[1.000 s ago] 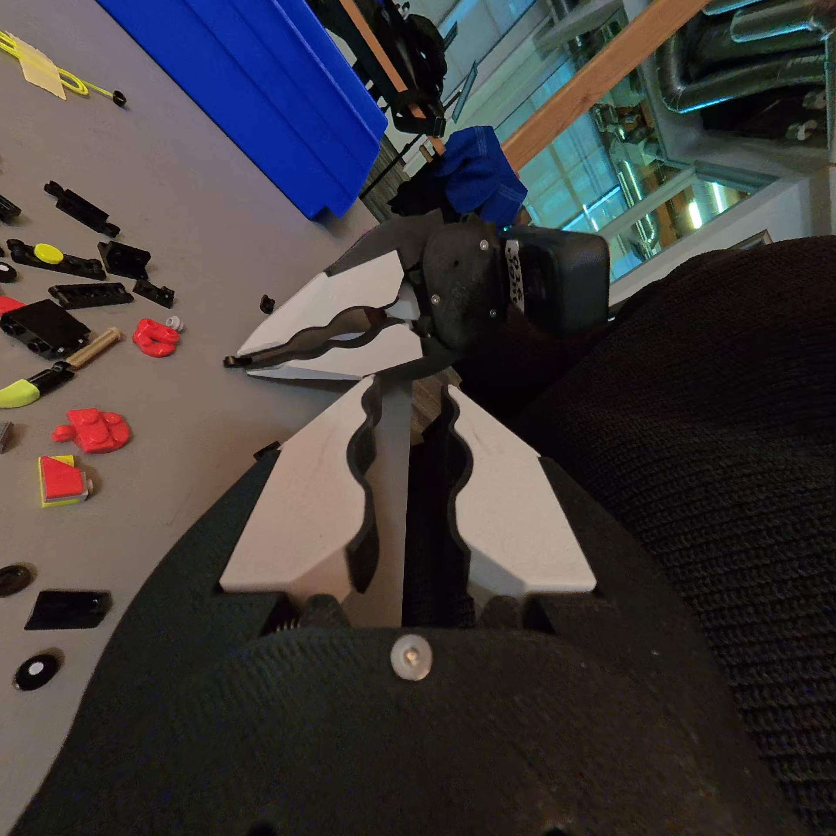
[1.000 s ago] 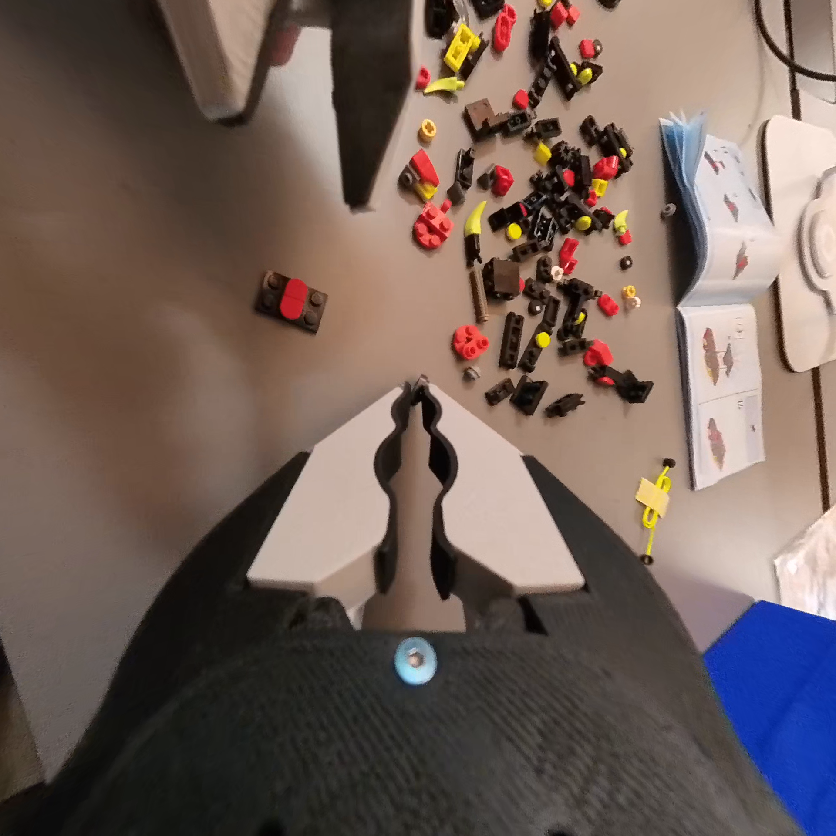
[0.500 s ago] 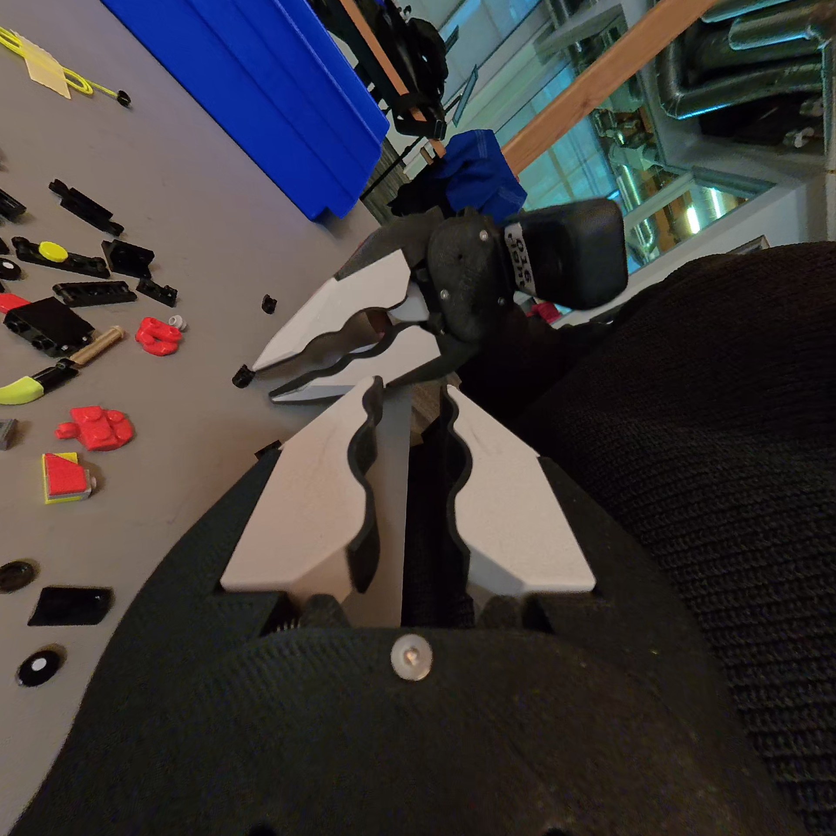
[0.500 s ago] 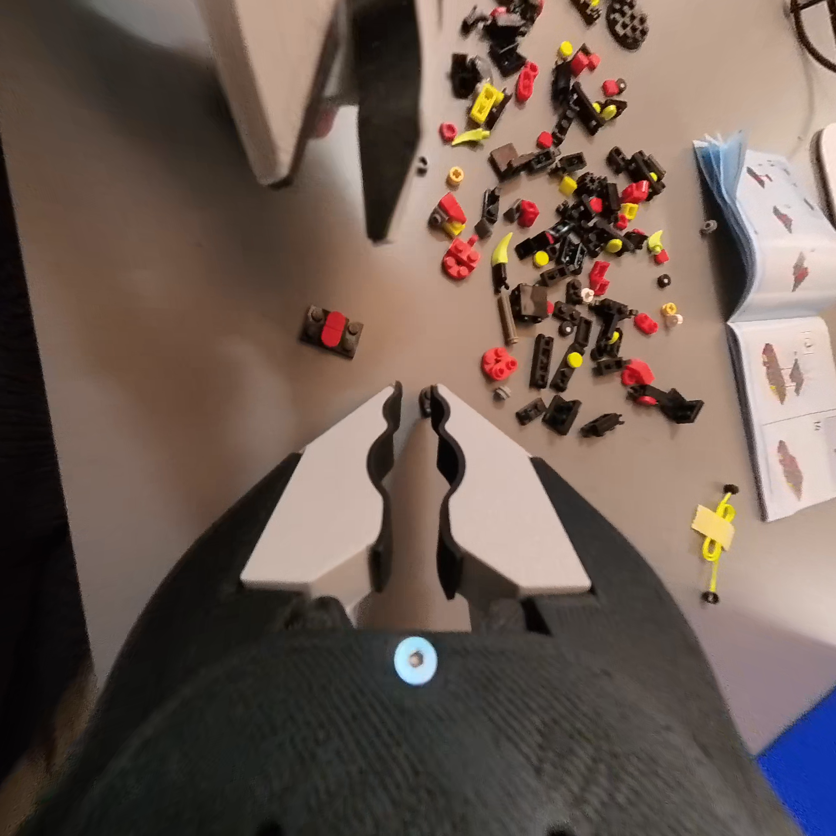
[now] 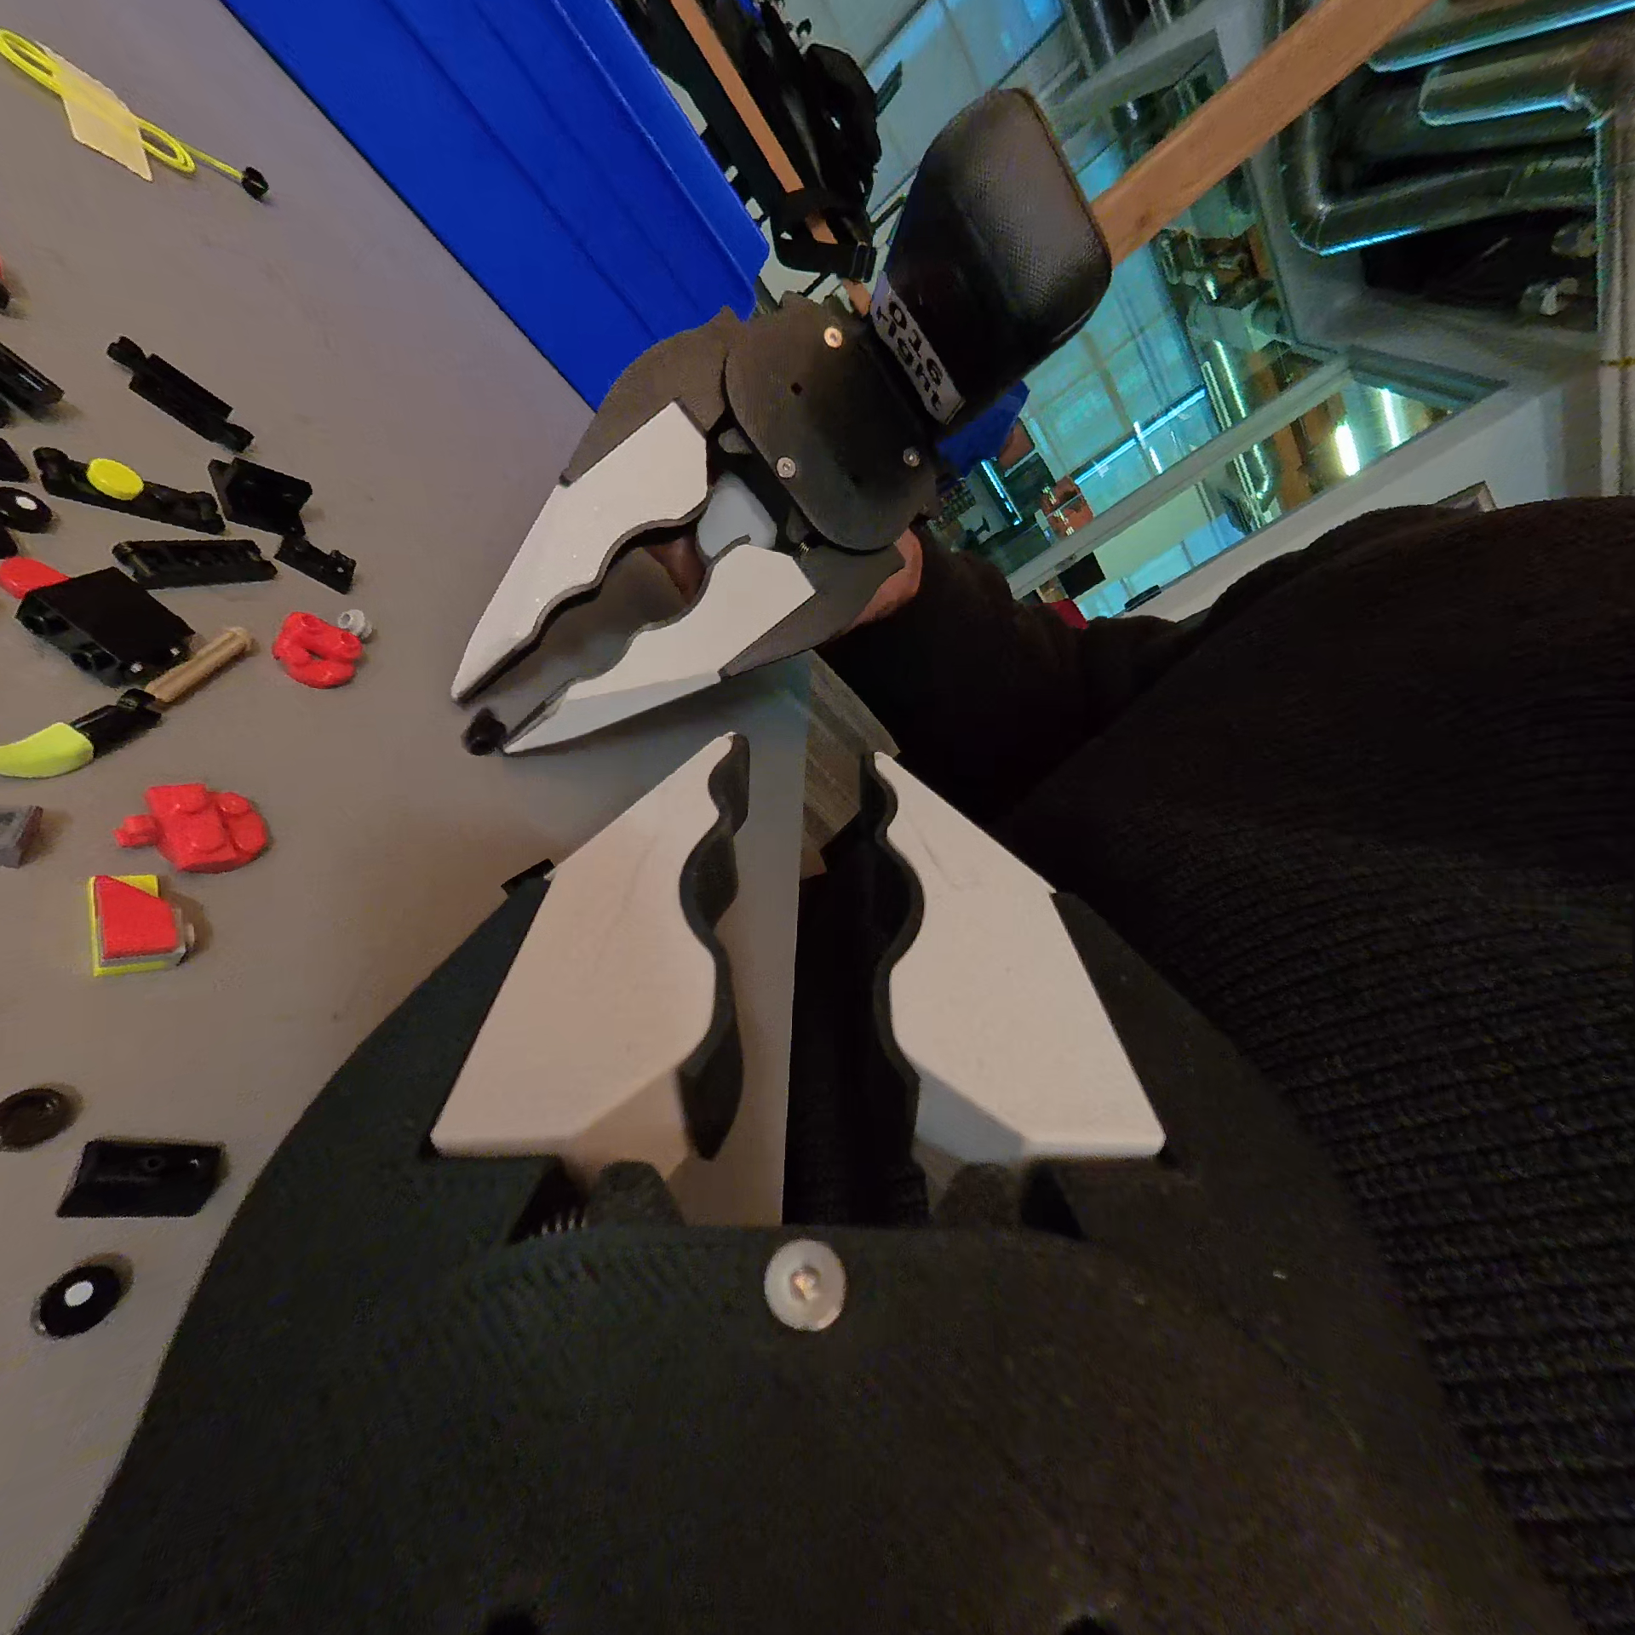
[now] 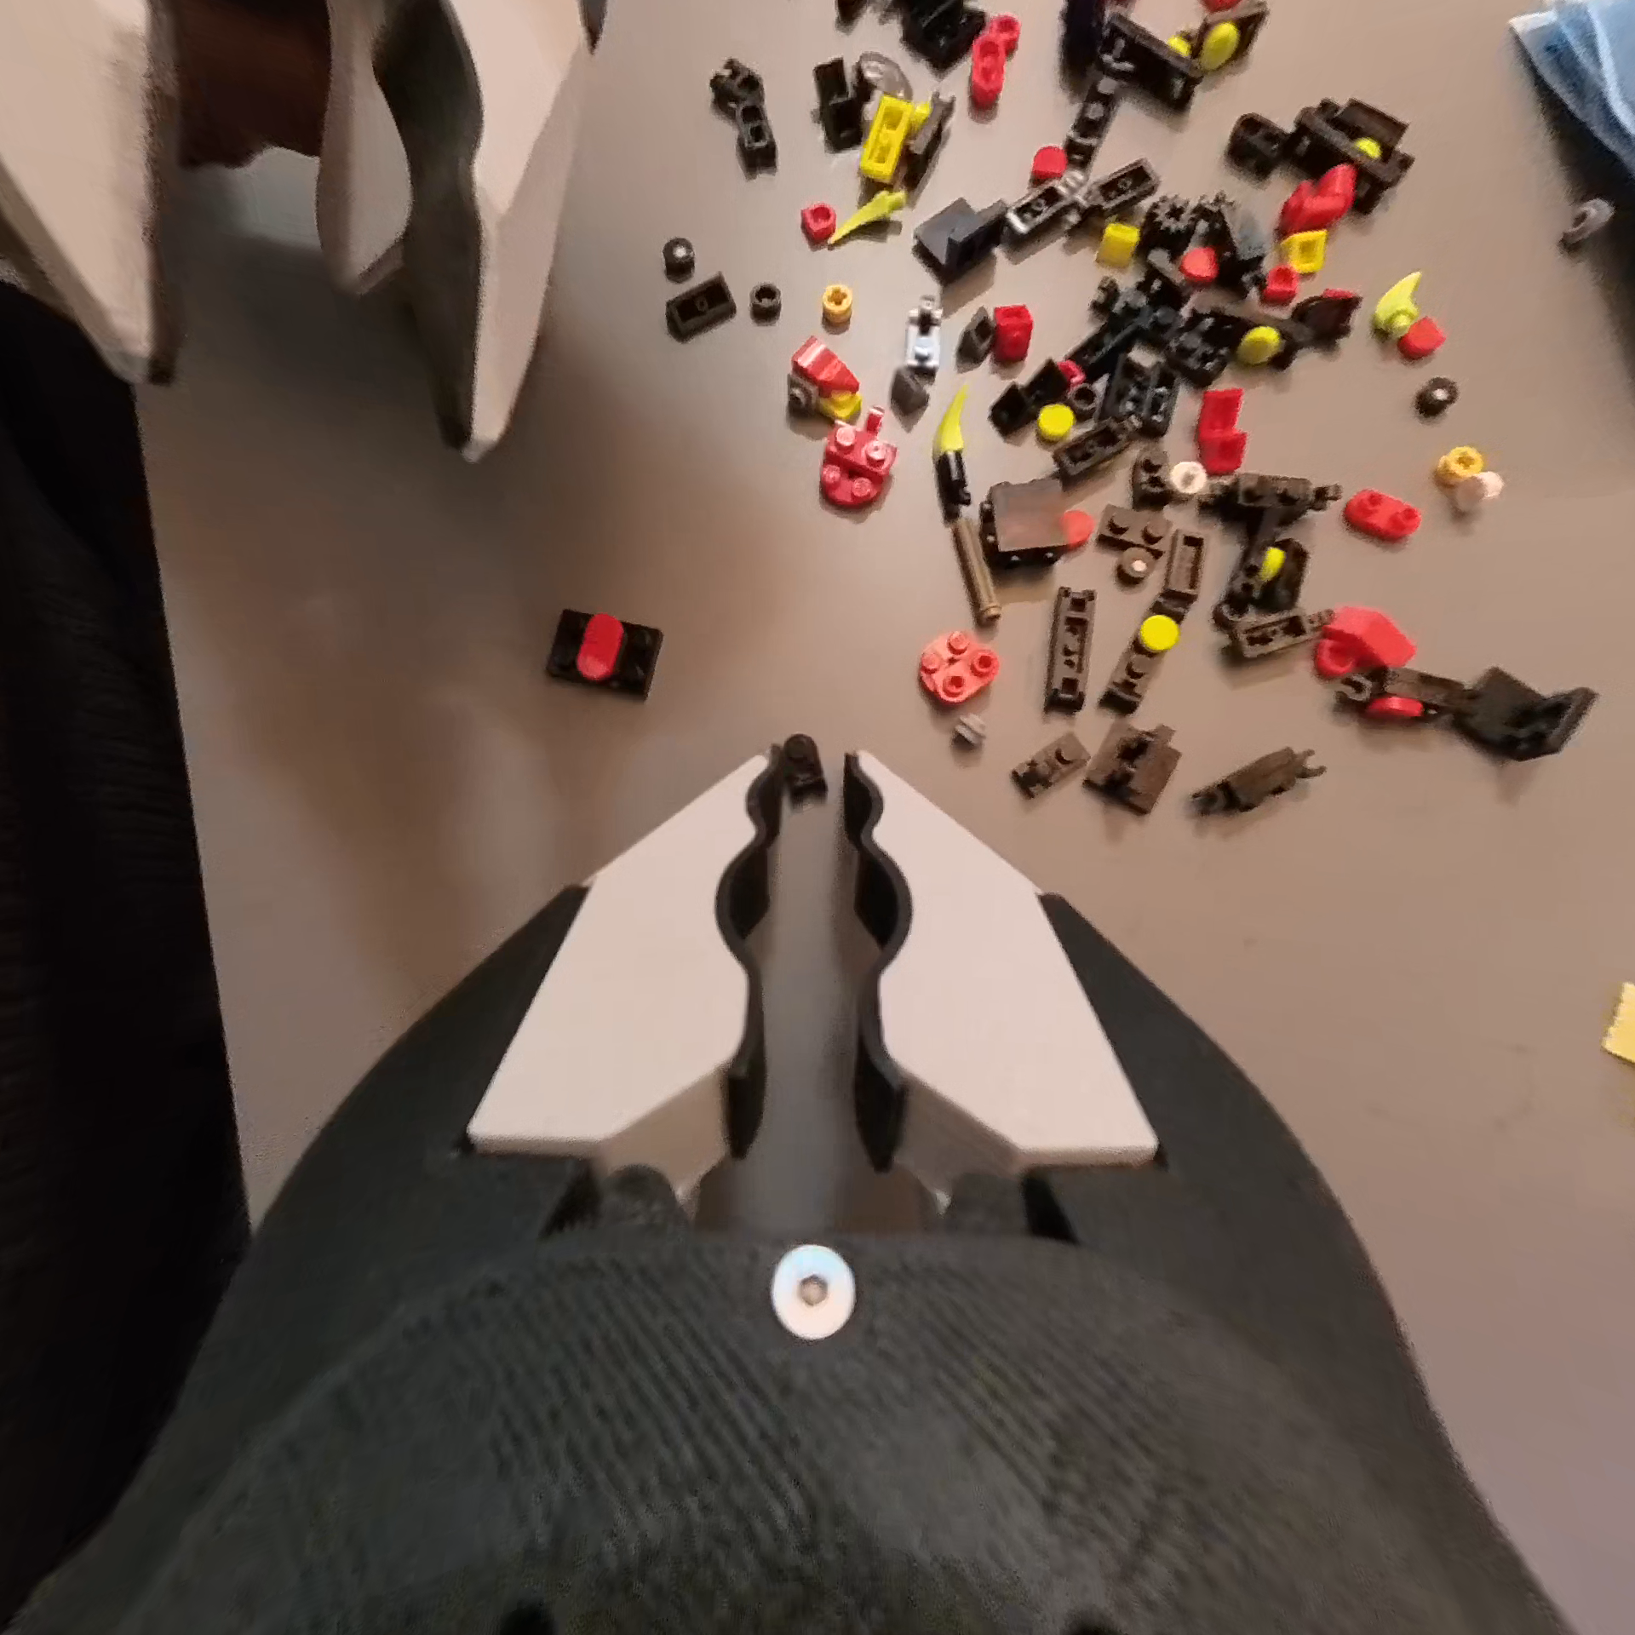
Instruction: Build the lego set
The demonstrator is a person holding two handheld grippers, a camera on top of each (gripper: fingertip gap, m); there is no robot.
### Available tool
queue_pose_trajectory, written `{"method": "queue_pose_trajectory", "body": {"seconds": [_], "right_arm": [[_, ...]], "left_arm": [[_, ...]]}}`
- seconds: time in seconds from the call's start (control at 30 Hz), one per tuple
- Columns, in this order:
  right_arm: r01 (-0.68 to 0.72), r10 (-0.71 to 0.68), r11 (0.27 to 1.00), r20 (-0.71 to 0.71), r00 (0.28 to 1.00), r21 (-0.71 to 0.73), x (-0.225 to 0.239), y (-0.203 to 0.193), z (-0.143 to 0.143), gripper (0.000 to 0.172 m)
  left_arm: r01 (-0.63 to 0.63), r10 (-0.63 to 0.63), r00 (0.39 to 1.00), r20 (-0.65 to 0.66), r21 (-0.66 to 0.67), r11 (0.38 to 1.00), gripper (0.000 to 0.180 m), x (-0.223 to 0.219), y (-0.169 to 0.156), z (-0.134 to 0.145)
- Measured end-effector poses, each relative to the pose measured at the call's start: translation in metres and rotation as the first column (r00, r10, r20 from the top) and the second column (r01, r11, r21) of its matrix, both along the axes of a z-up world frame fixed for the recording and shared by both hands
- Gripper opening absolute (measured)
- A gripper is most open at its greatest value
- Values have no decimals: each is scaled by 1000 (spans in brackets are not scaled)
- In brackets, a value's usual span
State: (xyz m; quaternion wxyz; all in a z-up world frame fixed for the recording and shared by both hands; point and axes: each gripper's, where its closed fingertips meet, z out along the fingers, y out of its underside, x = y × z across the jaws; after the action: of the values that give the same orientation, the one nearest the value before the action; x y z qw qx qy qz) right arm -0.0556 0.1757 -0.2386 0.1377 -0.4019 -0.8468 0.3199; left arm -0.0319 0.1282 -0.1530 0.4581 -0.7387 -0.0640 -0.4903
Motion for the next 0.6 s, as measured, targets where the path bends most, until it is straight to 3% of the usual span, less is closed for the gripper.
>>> {"method": "queue_pose_trajectory", "body": {"seconds": [0.6], "right_arm": [[-19, 19, 999, -3, 1000, -27, 0, -5, 2, 9]], "left_arm": [[0, 0, 1000, 6, -13, 1000, 22, -1, -1, -1]]}}
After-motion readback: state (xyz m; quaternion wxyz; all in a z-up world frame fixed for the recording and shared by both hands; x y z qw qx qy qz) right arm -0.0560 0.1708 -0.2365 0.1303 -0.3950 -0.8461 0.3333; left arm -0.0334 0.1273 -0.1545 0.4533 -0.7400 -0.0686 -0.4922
